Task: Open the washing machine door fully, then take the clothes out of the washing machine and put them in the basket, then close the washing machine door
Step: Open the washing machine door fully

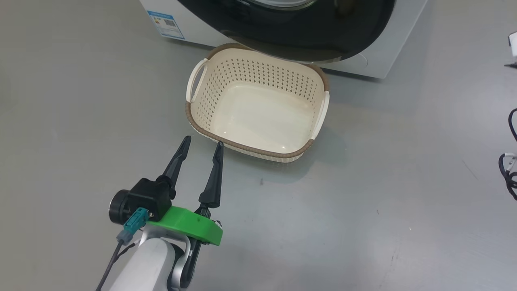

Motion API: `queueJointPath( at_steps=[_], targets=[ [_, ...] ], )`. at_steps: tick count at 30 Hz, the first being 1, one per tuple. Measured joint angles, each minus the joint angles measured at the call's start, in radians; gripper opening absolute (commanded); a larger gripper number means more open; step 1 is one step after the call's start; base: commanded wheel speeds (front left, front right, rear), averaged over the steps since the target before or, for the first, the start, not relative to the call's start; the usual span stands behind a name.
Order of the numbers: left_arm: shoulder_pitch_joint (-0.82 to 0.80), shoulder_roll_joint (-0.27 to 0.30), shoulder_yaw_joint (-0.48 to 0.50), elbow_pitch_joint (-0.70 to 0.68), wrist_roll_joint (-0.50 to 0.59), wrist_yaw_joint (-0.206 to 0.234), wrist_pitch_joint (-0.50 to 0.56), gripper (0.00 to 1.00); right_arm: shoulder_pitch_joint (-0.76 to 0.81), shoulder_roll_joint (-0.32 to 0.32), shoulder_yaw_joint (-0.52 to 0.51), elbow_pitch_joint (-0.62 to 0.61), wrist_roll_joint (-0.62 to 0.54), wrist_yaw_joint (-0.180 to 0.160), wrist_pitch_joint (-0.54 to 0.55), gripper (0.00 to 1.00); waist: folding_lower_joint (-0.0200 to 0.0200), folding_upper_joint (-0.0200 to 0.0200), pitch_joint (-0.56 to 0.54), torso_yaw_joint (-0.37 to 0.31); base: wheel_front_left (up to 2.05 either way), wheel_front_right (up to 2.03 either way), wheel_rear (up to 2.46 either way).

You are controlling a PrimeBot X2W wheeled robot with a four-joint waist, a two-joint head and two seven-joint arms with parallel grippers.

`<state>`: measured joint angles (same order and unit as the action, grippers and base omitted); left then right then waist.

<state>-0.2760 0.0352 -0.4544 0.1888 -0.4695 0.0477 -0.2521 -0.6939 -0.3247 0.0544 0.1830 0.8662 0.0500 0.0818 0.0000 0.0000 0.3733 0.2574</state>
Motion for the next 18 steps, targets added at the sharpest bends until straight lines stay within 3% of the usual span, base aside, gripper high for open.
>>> queueJointPath(
  at_steps=[6,7,8,9,18],
  targets=[
    [-0.014,0.000,-0.007,0.000,-0.006,0.000,0.000,1.00,-0.095,0.030,-0.025,0.070,0.098,-0.019,0.081,1.00,0.0000,0.0000,0.031,0.031,0.00,0.00,0.00],
    [-0.015,0.000,-0.011,0.000,-0.006,0.000,0.000,1.00,-0.108,0.031,-0.030,0.080,0.112,-0.019,0.093,0.50,0.0000,0.0000,0.034,0.035,0.00,0.00,0.00],
    [-0.016,0.000,-0.013,0.000,-0.006,0.000,0.000,1.00,-0.121,0.033,-0.034,0.090,0.127,-0.023,0.104,0.18,0.0000,0.0000,0.037,0.039,0.00,0.00,0.00],
    [-0.017,0.000,-0.017,0.000,-0.006,0.000,0.000,1.00,-0.132,0.034,-0.039,0.097,0.138,-0.027,0.114,0.00,0.0000,0.0000,0.039,0.043,0.00,0.00,0.00],
    [-0.031,-0.001,-0.033,0.000,-0.026,0.000,0.000,1.00,-0.239,0.053,-0.075,0.180,0.248,-0.063,0.218,0.00,0.0000,0.0000,0.061,0.071,0.00,0.00,0.00]
  ],
)
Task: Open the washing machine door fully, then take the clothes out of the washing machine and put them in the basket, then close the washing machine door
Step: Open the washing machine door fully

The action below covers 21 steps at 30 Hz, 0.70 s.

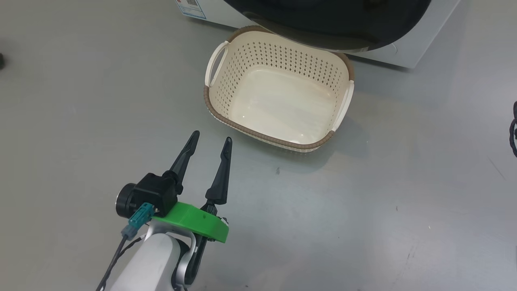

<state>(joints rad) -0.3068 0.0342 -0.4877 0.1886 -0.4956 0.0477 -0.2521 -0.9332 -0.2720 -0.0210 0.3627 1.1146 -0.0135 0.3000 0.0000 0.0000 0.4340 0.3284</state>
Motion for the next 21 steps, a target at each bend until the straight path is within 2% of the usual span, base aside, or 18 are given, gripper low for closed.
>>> queueJointPath(
  at_steps=[1,2,3,9,21],
  targets=[
    [0.000,0.000,0.000,0.000,0.000,0.000,0.000,1.00,0.000,0.000,0.000,0.000,0.000,0.000,0.000,0.00,0.0000,0.0000,0.000,0.000,0.00,0.00,0.00],
    [0.000,0.000,-0.003,0.000,-0.008,0.000,0.000,1.00,-0.018,0.015,-0.010,0.023,0.036,-0.018,0.031,0.00,0.0000,0.0000,0.004,0.005,0.00,0.00,0.00],
    [0.000,0.000,-0.003,0.000,-0.008,0.000,0.000,1.00,-0.018,0.015,-0.010,0.023,0.036,-0.018,0.031,0.00,0.0000,0.0000,0.004,0.005,0.00,0.00,0.00],
    [-0.006,0.000,-0.017,-0.003,-0.023,0.001,0.000,1.00,-0.064,0.036,-0.033,0.080,0.134,-0.070,0.139,0.00,0.0000,0.0000,0.020,0.020,0.00,0.00,0.00],
    [-0.021,-0.001,-0.020,-0.005,-0.031,0.009,0.000,1.00,-0.114,0.054,-0.039,0.170,0.212,-0.103,0.287,0.00,0.0001,0.0000,0.038,0.042,0.00,0.00,0.00]
  ],
)
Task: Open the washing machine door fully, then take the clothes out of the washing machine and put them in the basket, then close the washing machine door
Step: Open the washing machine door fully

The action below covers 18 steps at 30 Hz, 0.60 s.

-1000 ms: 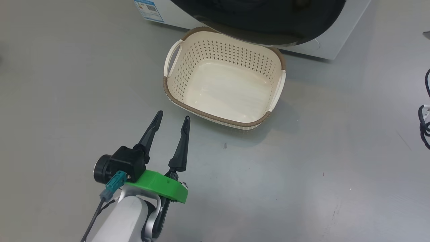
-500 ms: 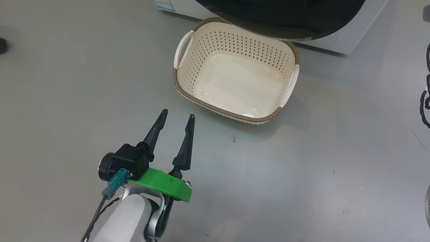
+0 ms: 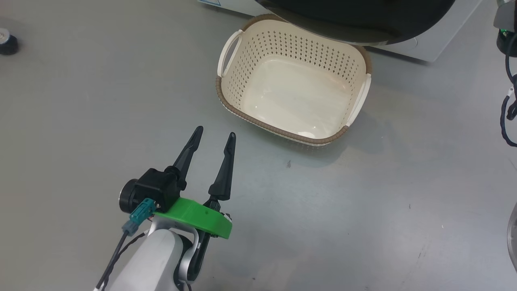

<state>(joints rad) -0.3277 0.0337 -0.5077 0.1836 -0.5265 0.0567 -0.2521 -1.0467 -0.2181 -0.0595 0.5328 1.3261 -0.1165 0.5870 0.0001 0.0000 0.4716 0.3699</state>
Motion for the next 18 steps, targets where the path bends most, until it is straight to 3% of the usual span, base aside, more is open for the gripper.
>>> queueJointPath(
  at_steps=[18],
  targets=[
    [-0.001,0.000,-0.002,0.004,0.000,0.006,0.000,1.00,-0.030,0.012,-0.026,0.095,0.081,-0.010,0.126,0.00,0.0000,0.0000,-0.011,0.008,0.00,0.00,0.00]
  ],
)
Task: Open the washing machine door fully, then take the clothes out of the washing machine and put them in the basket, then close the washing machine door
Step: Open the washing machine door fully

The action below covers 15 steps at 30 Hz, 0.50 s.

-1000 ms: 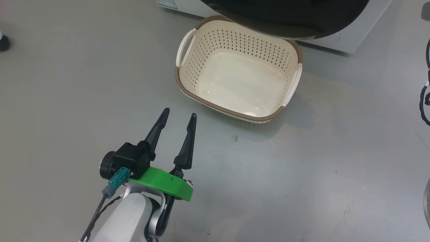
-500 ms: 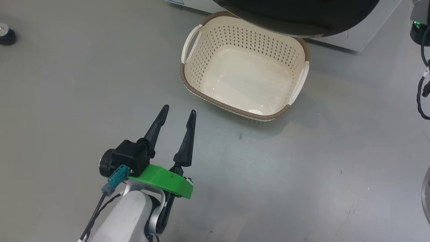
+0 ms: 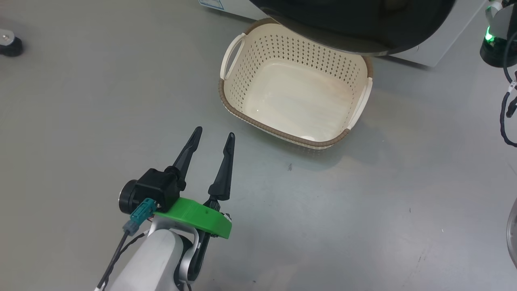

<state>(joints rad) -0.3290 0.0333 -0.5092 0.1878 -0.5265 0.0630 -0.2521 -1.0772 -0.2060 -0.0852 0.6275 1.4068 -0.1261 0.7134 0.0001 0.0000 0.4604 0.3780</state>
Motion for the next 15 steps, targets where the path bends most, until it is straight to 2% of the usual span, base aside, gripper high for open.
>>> queueJointPath(
  at_steps=[15],
  targets=[
    [0.000,0.000,0.000,0.020,0.000,0.002,0.000,1.00,0.051,0.031,-0.010,0.071,0.041,0.000,0.065,0.00,0.0000,0.0000,-0.064,0.002,0.00,0.00,0.00]
  ],
)
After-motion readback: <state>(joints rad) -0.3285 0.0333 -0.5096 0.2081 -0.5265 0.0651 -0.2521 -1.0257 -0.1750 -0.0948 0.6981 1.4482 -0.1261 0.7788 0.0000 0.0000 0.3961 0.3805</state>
